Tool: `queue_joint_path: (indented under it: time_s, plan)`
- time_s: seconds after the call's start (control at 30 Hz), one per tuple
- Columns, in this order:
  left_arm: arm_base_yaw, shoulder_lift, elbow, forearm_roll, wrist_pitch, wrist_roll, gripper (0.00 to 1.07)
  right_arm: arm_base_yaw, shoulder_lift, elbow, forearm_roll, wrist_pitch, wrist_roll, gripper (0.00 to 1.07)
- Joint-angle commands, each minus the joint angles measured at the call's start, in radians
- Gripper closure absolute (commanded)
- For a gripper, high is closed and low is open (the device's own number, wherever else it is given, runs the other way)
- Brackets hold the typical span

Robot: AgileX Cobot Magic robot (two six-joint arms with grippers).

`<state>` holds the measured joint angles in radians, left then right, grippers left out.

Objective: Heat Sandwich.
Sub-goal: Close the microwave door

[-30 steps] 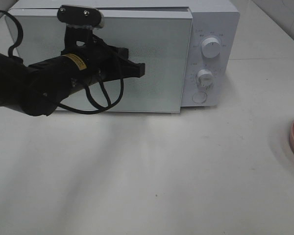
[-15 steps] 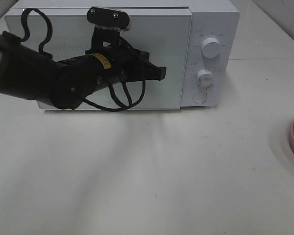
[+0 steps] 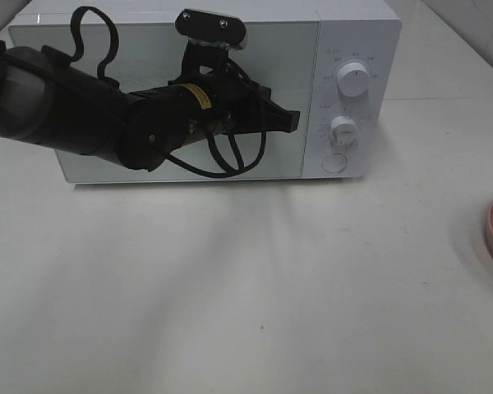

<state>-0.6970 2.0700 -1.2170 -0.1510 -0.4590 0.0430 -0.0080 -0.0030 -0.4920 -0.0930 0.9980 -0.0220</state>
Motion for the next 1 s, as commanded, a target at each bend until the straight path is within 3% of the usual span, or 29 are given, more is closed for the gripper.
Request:
queue_joint_path:
  time_s: [0.03,0.53,1.0]
  plan:
    - [0.036,0.000,-0.033,-0.074,-0.084,-0.005,1.07,-0.004,-0.029,-0.003,-0.008,-0.006,0.008,0.32]
    - [0.013,-0.020,-0.006,-0.074,-0.080,-0.004,1.07,-0.004,-0.029,-0.003,-0.008,-0.006,0.008,0.32]
    - [-0.042,-0.135,0.169,-0.076,-0.099,-0.006,1.07,-0.004,-0.029,-0.003,-0.006,-0.006,0.008,0.32]
